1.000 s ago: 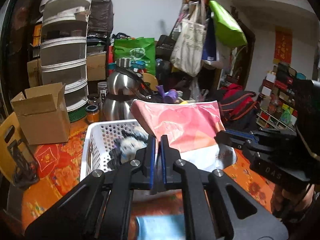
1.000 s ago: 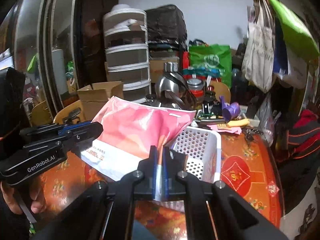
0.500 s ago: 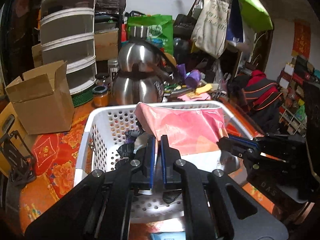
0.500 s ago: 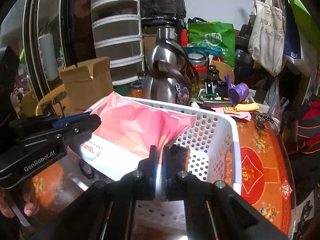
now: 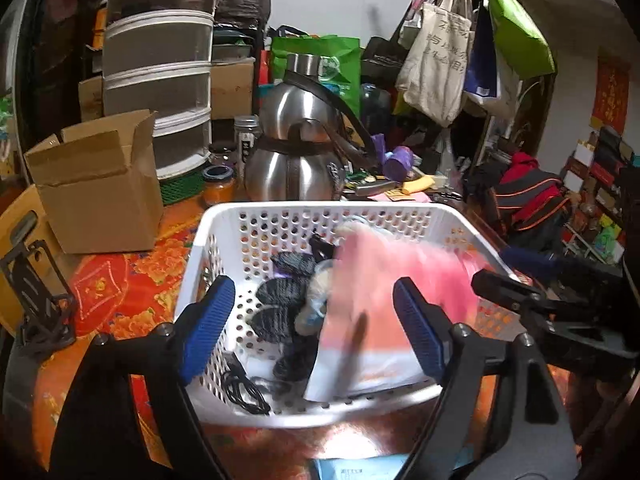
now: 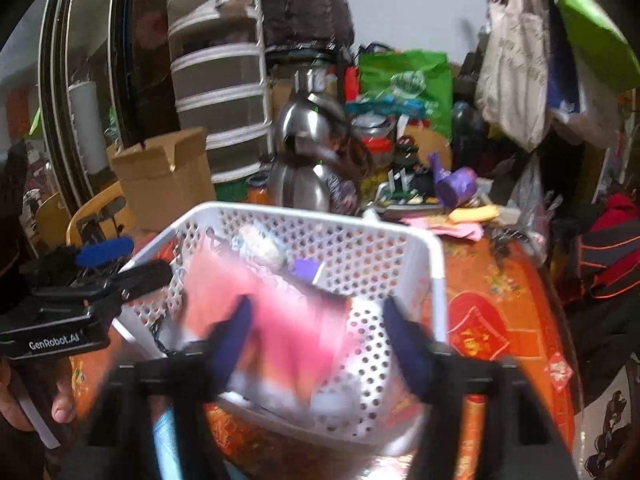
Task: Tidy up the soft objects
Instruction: 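Carry the pink packet into the white basket and open both grippers, then grasp the light-blue wipes pack with the left gripper while the right gripper grasps it too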
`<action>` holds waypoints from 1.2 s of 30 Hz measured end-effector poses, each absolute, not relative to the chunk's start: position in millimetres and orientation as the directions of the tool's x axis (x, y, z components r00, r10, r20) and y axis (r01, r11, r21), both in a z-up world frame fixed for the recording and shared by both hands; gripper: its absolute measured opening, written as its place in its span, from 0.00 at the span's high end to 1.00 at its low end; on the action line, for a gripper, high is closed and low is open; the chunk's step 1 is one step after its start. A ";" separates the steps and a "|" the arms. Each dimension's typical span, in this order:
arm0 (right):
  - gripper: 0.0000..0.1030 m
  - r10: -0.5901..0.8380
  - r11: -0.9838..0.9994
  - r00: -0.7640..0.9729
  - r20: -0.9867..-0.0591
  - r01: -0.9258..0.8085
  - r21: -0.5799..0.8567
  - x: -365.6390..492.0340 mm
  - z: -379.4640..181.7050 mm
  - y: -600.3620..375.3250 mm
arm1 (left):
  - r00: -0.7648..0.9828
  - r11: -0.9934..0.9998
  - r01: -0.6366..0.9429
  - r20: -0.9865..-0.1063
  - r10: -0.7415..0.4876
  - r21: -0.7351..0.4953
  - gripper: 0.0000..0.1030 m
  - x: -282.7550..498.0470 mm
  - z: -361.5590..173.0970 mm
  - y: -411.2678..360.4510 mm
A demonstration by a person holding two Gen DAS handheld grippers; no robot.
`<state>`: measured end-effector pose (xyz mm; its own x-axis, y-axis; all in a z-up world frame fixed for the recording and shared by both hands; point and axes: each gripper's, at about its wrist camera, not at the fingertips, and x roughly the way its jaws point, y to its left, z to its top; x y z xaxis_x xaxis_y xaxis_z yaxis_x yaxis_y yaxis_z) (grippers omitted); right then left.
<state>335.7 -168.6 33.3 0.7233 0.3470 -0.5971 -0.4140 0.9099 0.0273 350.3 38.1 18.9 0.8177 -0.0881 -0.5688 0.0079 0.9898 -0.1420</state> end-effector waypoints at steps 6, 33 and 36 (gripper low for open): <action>0.31 0.386 0.905 0.709 -0.590 -0.416 0.092 306.5 43.9 -184.9 | 0.814 0.990 -0.015 -0.577 -0.071 -0.142 0.23 318.5 19.8 45.1; 0.38 0.480 0.858 0.491 -0.727 -0.434 0.273 176.5 -89.6 -196.5 | 0.649 0.978 0.015 -0.742 -0.167 -0.208 0.28 201.1 -104.6 33.7; 0.38 0.483 0.852 0.469 -0.739 -0.445 0.275 178.7 -96.5 -187.4 | 0.643 0.979 0.036 -0.746 -0.176 -0.201 0.30 205.2 -105.9 25.9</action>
